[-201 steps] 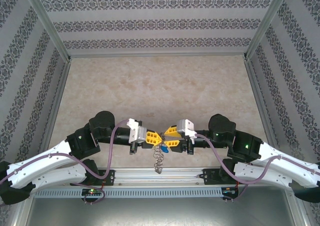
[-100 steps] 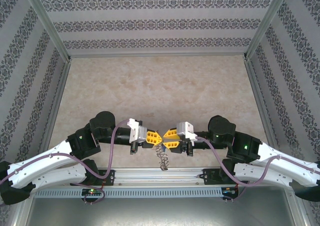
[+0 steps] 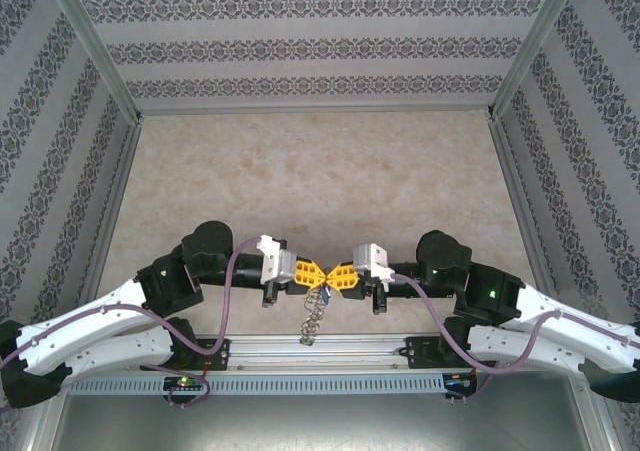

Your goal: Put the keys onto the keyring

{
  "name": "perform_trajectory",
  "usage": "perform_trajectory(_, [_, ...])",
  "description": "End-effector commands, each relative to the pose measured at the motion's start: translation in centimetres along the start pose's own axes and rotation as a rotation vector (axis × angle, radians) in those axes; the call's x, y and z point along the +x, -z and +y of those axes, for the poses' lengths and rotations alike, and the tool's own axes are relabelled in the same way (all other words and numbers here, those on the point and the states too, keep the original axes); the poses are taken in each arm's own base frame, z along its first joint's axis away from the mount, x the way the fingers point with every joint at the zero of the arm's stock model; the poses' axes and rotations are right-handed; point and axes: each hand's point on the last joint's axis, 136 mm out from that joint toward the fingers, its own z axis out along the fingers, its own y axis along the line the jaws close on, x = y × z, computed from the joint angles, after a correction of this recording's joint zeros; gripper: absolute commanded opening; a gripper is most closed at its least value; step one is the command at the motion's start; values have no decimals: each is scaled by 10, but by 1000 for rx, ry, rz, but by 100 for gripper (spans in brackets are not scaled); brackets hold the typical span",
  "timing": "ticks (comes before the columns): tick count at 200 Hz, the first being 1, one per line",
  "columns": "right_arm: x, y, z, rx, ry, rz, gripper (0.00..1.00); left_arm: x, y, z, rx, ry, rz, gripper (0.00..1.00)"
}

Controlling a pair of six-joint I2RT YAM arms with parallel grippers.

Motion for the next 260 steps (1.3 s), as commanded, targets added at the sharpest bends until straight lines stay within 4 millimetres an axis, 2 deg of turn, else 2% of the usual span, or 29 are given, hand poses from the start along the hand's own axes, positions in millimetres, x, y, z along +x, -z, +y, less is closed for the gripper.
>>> perform_trajectory(1, [-11, 10, -7, 61, 25, 11, 0, -10, 7, 12, -69, -35, 41, 6])
perform_trajectory(26, [3, 10, -22, 139, 14, 141, 0, 10, 12, 21, -119, -18, 193, 19])
perform_trajectory(48, [18, 5, -29, 160, -11, 259, 0, 16, 15, 24, -142, -20, 249, 20])
perform_trajectory(81, [25, -1, -30, 148, -41, 348, 0, 22, 14, 26, -143, -24, 291, 21])
perform_trajectory(124, [23, -2, -30, 136, -47, 378, 0, 31, 8, 26, -129, -18, 323, 23])
perform_trajectory(165, [25, -10, -27, 103, -54, 395, 0, 29, 2, 24, -107, -12, 297, 25])
perform_trajectory(225, [9, -12, -22, 66, -38, 344, 0, 42, -10, 25, -80, 19, 333, 26])
perform_trajectory(260, [7, -11, -15, 31, -28, 331, 0, 40, -9, 26, -92, 11, 319, 23])
